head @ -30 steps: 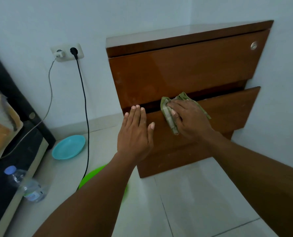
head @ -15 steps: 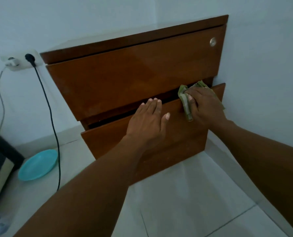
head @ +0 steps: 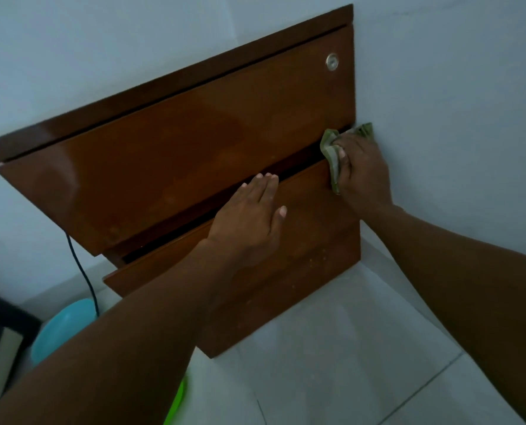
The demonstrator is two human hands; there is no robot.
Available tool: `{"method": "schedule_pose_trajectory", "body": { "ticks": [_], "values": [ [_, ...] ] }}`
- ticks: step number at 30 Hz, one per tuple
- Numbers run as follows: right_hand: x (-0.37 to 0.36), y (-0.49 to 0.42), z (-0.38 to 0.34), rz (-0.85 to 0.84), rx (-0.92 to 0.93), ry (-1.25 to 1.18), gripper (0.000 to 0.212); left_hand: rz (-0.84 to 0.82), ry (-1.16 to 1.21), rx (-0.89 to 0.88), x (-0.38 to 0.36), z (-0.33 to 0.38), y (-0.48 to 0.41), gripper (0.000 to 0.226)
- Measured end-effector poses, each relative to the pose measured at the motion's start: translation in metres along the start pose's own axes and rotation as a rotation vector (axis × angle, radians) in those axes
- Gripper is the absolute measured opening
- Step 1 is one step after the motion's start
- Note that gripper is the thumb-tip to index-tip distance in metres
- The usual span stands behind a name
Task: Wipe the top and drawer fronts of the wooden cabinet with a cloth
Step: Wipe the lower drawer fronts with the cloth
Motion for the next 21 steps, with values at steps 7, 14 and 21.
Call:
{"method": "schedule_pose_trajectory", "body": {
  "ticks": [7, 14, 21],
  "values": [
    [0.017, 0.012, -0.061, 0.011, -0.129, -0.146, 0.039, -0.176, 0.113, 0.122, 0.023, -0.001, 0.02, 0.066],
    [-0.035, 0.056, -0.113, 0.014, 0.13, -0.113, 0.037, -0.131, -0.107, -0.031, 0.02, -0.056, 0.04, 0.071],
    [-0.034, 0.05, -0.095, 0.272, -0.251, -0.148, 0.033, -0.122, -0.251, -0.374, 0.022, -0.097, 0.057, 0.07]
  ]
}}
Point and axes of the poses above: each hand's wrist, its own y-axis away from the middle knuckle, its own x-axis out of the back of the hand, z = x × y, the point moved 3 cm from there along -y, towards the middle knuckle, and after that the axes turned 6 degrees about y, right-handed, at the moved point
